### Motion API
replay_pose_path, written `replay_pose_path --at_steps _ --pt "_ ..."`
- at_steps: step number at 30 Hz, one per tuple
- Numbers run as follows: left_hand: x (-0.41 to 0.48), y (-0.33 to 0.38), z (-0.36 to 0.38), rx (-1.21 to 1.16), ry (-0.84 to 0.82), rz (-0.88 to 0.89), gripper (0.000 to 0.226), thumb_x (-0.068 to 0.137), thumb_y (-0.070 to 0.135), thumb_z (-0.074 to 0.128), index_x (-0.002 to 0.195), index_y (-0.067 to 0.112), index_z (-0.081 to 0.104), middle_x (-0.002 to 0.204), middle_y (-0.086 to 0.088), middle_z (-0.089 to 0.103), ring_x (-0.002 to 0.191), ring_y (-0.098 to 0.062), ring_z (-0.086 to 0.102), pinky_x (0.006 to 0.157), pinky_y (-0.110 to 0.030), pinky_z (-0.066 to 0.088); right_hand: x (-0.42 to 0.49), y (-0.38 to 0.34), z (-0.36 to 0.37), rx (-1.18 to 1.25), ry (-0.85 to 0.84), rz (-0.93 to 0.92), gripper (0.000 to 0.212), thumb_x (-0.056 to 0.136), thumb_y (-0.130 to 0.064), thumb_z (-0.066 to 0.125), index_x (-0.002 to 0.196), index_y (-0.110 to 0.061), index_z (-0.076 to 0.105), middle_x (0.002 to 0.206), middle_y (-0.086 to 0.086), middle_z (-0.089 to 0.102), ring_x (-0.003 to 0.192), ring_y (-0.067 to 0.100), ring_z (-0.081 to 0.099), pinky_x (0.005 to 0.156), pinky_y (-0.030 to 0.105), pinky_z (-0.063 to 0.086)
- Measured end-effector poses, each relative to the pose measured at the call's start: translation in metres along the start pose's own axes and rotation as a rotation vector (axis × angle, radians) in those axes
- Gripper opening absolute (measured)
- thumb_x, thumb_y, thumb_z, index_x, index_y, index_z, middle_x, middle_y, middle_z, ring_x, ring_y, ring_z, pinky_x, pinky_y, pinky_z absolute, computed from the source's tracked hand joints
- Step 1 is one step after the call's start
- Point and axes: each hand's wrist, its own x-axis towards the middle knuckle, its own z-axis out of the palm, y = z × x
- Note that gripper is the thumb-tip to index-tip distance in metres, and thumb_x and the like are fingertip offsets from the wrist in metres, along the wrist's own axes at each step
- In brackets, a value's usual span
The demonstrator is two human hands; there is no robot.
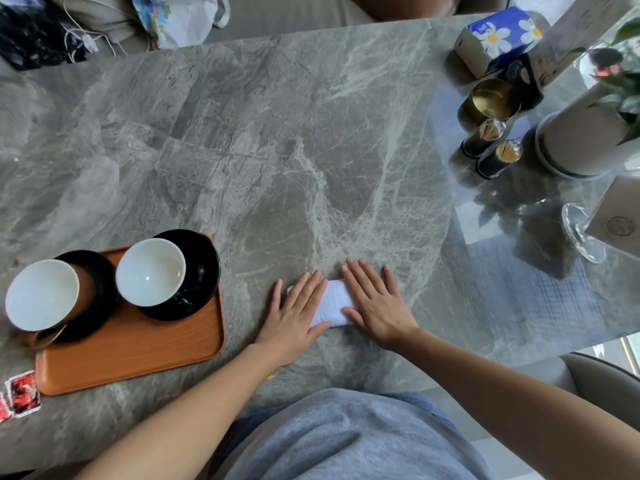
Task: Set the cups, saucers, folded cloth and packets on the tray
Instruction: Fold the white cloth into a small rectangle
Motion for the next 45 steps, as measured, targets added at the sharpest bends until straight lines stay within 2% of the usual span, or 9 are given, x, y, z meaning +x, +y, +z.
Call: replay_pose_path --at_steps 4,7,11,19,24,32,35,40,45 --pt "-0.003 0.004 -0.006 -0.149 0.032 -0.016 0.068 0.095 0.054 0.021 0.147 0.026 -0.013 0.154 0.012 -0.023 0.141 -0.008 -0.025 0.113 -0.049 -0.018 -0.004 -0.004 -0.008 0.072 0.049 -0.009 0.07 0.095 -0.053 0.03 0.151 -0.021 0.003 0.159 -0.005 0.001 0.147 0.014 -0.006 0.118 0.05 -0.006" --pt "-0.008 0.007 -0.018 -0.342 0.208 -0.026 0.057 0.095 0.041 0.035 0.148 0.025 0.02 0.158 0.009 0.009 0.146 -0.008 0.003 0.117 -0.046 -0.003 -0.007 -0.01 -0.02 0.116 0.206 -0.003 0.061 0.088 -0.04 0.055 0.142 -0.021 0.036 0.151 0.003 0.036 0.14 0.023 0.028 0.117 0.049 0.011" --pt "-0.016 0.014 -0.026 -0.322 0.433 0.013 0.033 0.085 0.034 0.049 0.117 0.025 0.053 0.118 0.004 0.055 0.106 -0.017 0.05 0.092 -0.03 0.03 -0.009 -0.022 -0.025 0.098 0.349 -0.127 0.025 0.081 -0.025 0.063 0.105 -0.022 0.06 0.102 -0.001 0.061 0.091 0.023 0.055 0.078 0.032 0.036" --pt "-0.018 0.008 -0.014 -0.19 0.308 0.018 0.042 0.078 0.029 0.067 0.118 0.027 0.054 0.114 0.003 0.056 0.102 -0.02 0.056 0.09 -0.037 0.042 -0.016 -0.014 -0.022 0.135 0.187 -0.108 0.02 0.085 -0.018 0.06 0.105 -0.017 0.061 0.104 0.001 0.061 0.093 0.026 0.057 0.072 0.038 0.049" --pt "-0.026 -0.003 0.001 -0.129 0.268 0.054 0.055 0.081 0.023 0.065 0.133 0.03 0.048 0.126 0.005 0.055 0.118 -0.015 0.049 0.111 -0.044 0.029 -0.019 -0.007 -0.024 0.144 0.222 -0.112 0.018 0.081 -0.015 0.066 0.099 -0.017 0.065 0.098 0.0 0.064 0.085 0.023 0.06 0.066 0.028 0.047" --pt "-0.028 -0.01 0.001 -0.032 0.102 0.086 0.063 0.09 0.03 0.049 0.146 0.034 0.021 0.147 0.005 0.036 0.137 -0.016 0.032 0.116 -0.056 0.011 -0.016 -0.008 -0.019 0.132 0.25 -0.094 0.015 0.077 -0.013 0.07 0.09 -0.018 0.066 0.092 -0.003 0.064 0.078 0.02 0.061 0.058 0.023 0.043" --pt "-0.029 -0.01 0.0 -0.138 0.113 0.095 0.059 0.093 0.035 0.041 0.147 0.035 0.017 0.149 0.007 0.027 0.14 -0.013 0.02 0.119 -0.046 0.002 -0.015 -0.007 -0.019 0.208 0.217 -0.077 0.016 0.082 -0.017 0.065 0.097 -0.02 0.066 0.1 -0.004 0.063 0.088 0.019 0.06 0.063 0.029 0.049" --pt "-0.041 0.007 -0.006 -0.621 0.294 0.034 0.053 0.087 0.03 0.055 0.136 0.021 0.039 0.143 0.001 0.028 0.135 -0.012 0.023 0.111 -0.029 0.023 -0.024 -0.006 -0.02 0.425 0.378 0.149 0.013 0.086 -0.023 0.062 0.098 -0.028 0.06 0.093 -0.012 0.057 0.076 0.004 0.049 0.057 0.027 0.046" --pt "-0.035 0.014 -0.006 -0.879 0.341 -0.413 0.061 0.077 0.013 0.07 0.129 0.009 0.038 0.13 -0.009 0.036 0.124 -0.022 0.038 0.103 -0.032 0.035 -0.017 -0.015 -0.023 0.348 0.201 0.095 0.029 0.085 -0.024 0.058 0.113 -0.03 0.053 0.101 -0.009 0.057 0.075 0.014 0.056 0.052 0.029 0.043"
